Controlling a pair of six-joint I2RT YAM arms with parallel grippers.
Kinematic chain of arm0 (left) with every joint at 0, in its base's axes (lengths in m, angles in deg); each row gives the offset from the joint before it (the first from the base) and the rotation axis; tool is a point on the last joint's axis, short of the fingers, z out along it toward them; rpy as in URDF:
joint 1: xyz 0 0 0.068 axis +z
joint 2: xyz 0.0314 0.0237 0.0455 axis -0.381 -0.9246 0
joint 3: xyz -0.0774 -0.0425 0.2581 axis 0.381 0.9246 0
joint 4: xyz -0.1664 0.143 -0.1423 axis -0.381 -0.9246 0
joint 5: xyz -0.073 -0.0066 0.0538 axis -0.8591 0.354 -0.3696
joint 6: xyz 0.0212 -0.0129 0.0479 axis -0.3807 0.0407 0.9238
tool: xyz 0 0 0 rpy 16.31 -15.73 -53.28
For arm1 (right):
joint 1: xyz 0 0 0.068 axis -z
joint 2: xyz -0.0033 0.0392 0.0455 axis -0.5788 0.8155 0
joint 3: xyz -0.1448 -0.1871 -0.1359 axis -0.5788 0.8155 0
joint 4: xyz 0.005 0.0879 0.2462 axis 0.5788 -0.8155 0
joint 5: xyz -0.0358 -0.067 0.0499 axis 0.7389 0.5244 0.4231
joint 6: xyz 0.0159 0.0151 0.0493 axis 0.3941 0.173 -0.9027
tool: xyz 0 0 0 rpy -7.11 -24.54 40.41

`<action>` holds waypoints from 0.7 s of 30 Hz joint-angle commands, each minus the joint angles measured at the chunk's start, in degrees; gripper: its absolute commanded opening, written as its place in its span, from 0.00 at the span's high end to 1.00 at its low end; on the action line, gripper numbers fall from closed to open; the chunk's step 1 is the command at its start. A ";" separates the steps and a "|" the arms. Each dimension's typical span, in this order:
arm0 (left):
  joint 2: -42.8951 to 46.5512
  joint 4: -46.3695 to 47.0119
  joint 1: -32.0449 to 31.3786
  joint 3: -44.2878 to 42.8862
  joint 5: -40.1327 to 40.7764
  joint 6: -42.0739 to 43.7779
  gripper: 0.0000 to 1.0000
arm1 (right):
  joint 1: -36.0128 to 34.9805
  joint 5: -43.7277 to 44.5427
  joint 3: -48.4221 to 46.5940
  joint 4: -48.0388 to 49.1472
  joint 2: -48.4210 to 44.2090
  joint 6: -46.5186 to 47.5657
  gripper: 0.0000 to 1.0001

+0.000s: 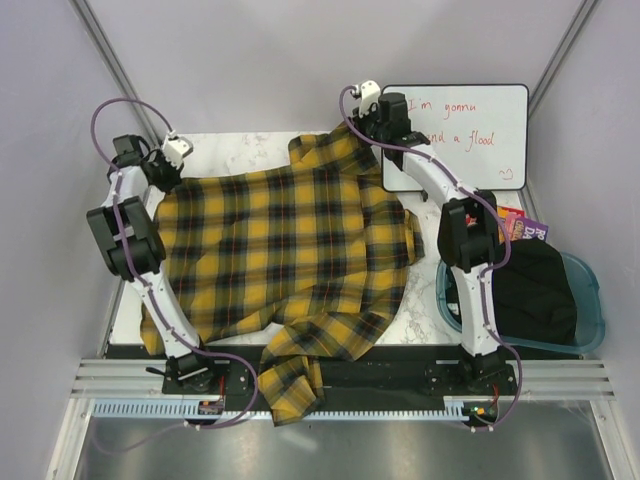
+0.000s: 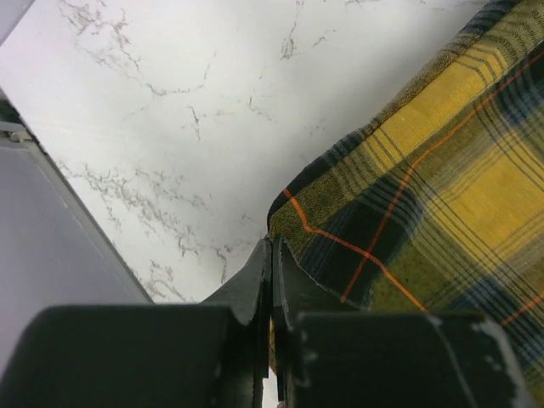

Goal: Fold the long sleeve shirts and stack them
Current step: Fold the shirt

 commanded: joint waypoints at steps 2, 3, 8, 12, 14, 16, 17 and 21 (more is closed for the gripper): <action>10.35 7.02 2.49 8.33 -5.64 2.11 0.98 | -0.33 -4.37 7.51 -0.73 -12.22 3.82 1.00; 12.37 7.38 2.67 9.23 -6.00 3.16 0.98 | -0.33 -5.07 8.39 -1.60 -13.03 3.83 1.00; 17.91 5.98 3.20 16.42 -6.70 9.83 0.98 | -0.42 -7.54 13.05 -5.82 -17.95 4.70 1.00; 22.48 5.18 3.64 22.15 -7.49 15.54 0.98 | -0.42 -8.94 17.96 -8.81 -22.08 5.67 1.00; 25.38 4.74 4.25 25.49 -8.28 18.18 0.98 | -0.42 -9.39 21.13 -9.52 -24.71 6.02 1.00; 28.10 4.31 4.95 28.90 -8.72 20.12 0.98 | -0.42 -9.82 24.29 -10.75 -27.43 6.20 1.00; 28.99 4.13 5.13 30.06 -8.72 22.30 0.98 | -0.51 -10.44 25.35 -11.10 -28.32 6.20 1.00; 32.59 3.34 6.54 34.81 -8.99 26.36 0.98 | -0.94 -11.41 31.14 -12.77 -33.23 6.11 1.00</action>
